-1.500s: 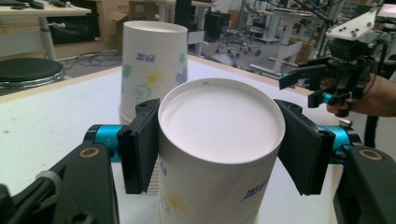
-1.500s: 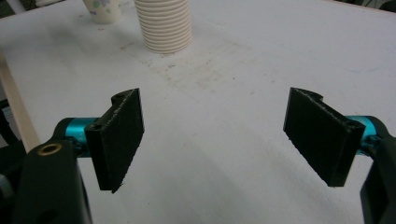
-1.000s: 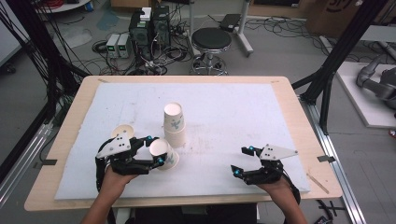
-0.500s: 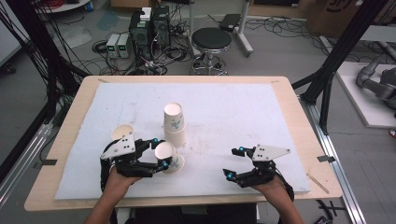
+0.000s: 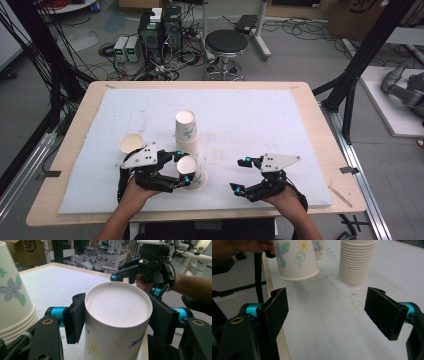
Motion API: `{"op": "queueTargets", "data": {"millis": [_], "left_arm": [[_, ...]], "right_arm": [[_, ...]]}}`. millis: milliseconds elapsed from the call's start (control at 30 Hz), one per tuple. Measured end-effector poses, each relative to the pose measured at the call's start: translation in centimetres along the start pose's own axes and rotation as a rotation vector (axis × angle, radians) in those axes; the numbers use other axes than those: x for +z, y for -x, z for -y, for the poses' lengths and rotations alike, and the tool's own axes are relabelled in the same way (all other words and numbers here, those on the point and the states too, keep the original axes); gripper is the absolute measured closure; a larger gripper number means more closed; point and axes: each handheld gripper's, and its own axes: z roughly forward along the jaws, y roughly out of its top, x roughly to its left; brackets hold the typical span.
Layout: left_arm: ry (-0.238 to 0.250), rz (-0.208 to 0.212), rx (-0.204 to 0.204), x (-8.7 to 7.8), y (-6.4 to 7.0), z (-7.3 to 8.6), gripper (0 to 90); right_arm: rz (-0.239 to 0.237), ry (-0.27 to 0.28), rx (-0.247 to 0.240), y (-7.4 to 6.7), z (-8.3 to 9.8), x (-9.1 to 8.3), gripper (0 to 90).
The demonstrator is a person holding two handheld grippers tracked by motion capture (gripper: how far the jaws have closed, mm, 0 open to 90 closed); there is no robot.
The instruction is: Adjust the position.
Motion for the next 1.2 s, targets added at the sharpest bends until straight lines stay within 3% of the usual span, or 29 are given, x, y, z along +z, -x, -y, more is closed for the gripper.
{"op": "queueTargets", "data": {"millis": [367, 533, 800, 1200], "left_arm": [[-0.033, 0.046, 0.019, 1.6, 0.1, -0.7, 35.6], [-0.033, 0.06, 0.004, 2.5, 0.2, -0.9, 35.4], [-0.043, 0.091, 0.005, 4.0, 0.6, -1.0, 35.3], [-0.037, 0.12, 0.004, 4.6, 0.8, -1.1, 35.4]], "right_arm": [[-0.071, -0.021, -0.046, -0.1, -1.4, 2.0, 19.8], [-0.097, -0.024, -0.054, -0.3, -1.5, 2.7, 19.9], [-0.123, -0.003, -0.044, -0.5, -1.4, 2.9, 19.9], [-0.142, -0.011, -0.044, -0.7, -1.2, 3.3, 19.9]]}}
